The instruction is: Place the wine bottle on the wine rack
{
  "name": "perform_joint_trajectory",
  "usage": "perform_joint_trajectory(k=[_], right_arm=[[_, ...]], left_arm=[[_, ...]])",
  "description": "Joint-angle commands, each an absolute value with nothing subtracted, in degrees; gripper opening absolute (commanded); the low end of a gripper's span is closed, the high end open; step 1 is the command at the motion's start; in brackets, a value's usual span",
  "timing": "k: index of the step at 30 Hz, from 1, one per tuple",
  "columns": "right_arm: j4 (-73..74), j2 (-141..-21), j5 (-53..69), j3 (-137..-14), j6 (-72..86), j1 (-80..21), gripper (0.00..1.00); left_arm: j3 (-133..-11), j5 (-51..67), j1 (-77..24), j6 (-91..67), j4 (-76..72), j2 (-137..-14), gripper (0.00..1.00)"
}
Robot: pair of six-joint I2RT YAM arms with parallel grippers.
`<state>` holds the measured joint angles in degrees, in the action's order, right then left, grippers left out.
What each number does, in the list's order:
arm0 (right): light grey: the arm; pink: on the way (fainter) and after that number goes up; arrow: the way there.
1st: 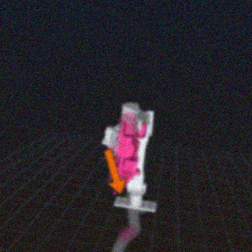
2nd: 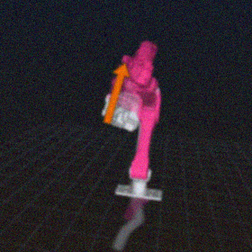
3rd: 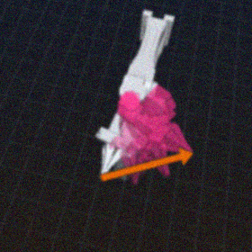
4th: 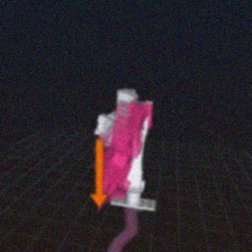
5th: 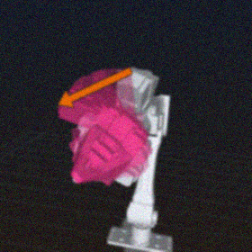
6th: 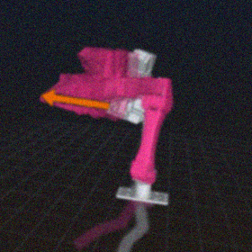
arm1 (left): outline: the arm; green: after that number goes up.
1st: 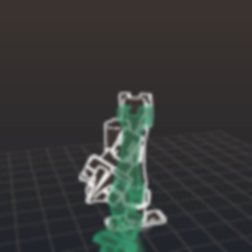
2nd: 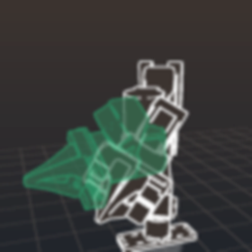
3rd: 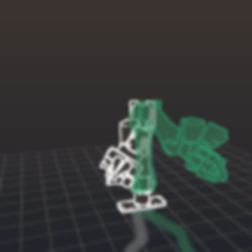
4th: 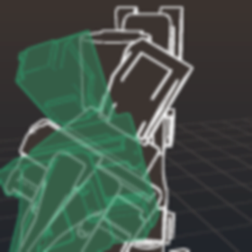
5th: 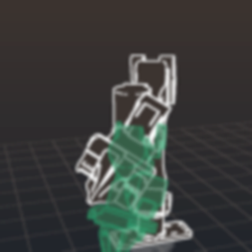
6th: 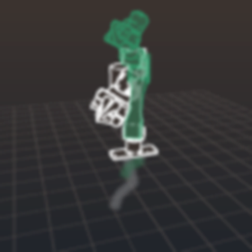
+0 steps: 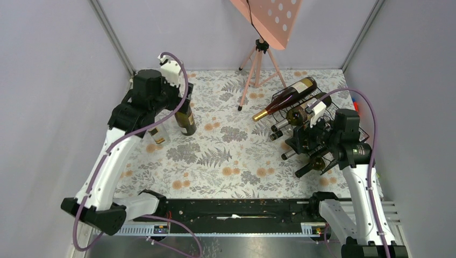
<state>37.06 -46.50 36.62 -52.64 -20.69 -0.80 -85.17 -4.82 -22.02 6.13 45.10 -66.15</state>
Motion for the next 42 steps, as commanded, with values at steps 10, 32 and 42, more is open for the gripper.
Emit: perform_joint_trajectory(k=[10,32,42], right_arm=[[40.70,-52.80,41.22,-58.08,-23.56,-0.79,1.00],[37.03,-55.25,43.83,-56.97,-21.77,-0.79,1.00],[37.06,-54.64,43.68,-56.52,-21.97,-0.86,1.00]], left_arm=[[-87.26,-0.36,-11.89,0.17,40.42,-76.52,0.96],[-80.45,5.15,-10.55,-2.31,32.26,-79.54,0.67],[-79.31,4.70,-10.52,-2.13,31.49,-79.54,0.59]])
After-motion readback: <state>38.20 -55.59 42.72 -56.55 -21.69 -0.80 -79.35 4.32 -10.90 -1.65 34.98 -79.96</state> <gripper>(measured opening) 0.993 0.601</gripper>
